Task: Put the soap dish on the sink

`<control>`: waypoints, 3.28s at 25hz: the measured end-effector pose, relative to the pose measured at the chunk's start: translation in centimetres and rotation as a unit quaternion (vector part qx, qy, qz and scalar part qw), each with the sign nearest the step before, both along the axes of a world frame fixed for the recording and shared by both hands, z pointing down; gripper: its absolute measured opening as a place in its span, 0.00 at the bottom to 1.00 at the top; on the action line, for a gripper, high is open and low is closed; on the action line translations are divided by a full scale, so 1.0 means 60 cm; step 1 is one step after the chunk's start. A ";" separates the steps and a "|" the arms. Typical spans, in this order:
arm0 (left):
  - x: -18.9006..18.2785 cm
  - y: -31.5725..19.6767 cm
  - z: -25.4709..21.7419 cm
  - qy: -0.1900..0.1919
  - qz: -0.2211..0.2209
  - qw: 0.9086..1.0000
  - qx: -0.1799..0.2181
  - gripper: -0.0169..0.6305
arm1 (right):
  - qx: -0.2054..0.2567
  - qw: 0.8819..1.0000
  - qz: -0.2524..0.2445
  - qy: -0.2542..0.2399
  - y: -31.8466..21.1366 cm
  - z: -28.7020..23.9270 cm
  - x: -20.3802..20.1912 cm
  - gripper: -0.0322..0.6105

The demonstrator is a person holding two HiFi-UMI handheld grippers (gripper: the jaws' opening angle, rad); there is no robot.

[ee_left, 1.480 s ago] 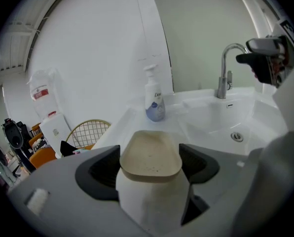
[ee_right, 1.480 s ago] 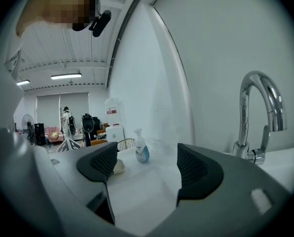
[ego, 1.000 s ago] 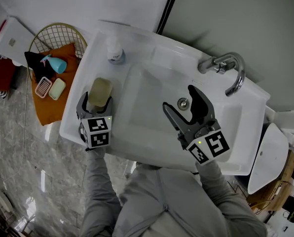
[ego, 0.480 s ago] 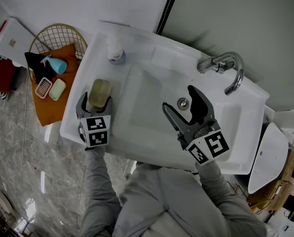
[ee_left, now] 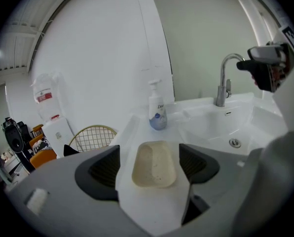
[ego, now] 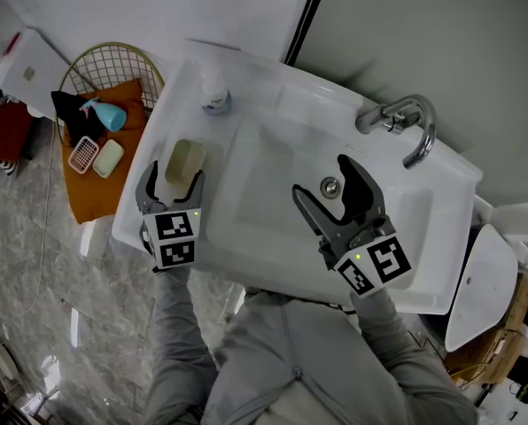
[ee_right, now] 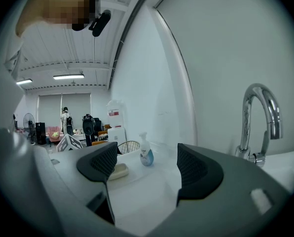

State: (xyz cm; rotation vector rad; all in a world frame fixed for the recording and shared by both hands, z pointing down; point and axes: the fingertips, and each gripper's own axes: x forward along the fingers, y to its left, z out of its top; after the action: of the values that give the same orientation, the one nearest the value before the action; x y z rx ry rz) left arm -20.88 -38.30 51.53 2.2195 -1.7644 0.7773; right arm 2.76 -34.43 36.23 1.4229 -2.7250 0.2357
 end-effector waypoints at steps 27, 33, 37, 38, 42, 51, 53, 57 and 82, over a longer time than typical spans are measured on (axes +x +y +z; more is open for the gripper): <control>-0.018 0.173 -0.193 -0.012 -0.019 0.992 0.126 0.68 | 0.042 0.999 -0.017 -0.025 0.103 -0.053 -0.020 0.64; -0.023 0.220 -0.226 -0.012 -0.027 0.988 0.149 0.68 | 0.048 0.998 -0.015 -0.026 0.128 -0.060 -0.023 0.64; -0.027 0.243 -0.235 -0.012 -0.031 0.987 0.160 0.68 | 0.052 0.998 -0.013 -0.027 0.144 -0.060 -0.024 0.64; -0.027 0.249 -0.237 -0.012 -0.032 0.986 0.163 0.68 | 0.053 0.998 -0.013 -0.026 0.148 -0.059 -0.024 0.64; -0.028 0.271 -0.245 -0.011 -0.036 0.985 0.169 0.68 | 0.055 0.998 -0.010 -0.026 0.164 -0.060 -0.020 0.64; -0.026 0.318 -0.256 -0.014 -0.043 0.983 0.177 0.68 | 0.062 0.998 -0.005 -0.027 0.195 -0.065 -0.012 0.64; -0.028 0.330 -0.256 -0.014 -0.047 0.983 0.177 0.68 | 0.064 0.998 -0.005 -0.029 0.202 -0.064 -0.011 0.64; -0.034 0.349 -0.259 -0.013 -0.055 0.982 0.181 0.68 | 0.065 0.998 -0.007 -0.024 0.213 -0.064 -0.013 0.64; -0.036 0.405 -0.277 -0.013 -0.065 0.978 0.196 0.68 | 0.084 0.996 -0.010 -0.003 0.261 -0.076 -0.010 0.64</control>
State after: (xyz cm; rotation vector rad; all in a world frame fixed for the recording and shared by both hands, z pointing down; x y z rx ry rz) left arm -23.02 -14.01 34.92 2.2948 -2.2107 0.4647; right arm 2.14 -18.79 31.70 1.4346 -2.8199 0.0089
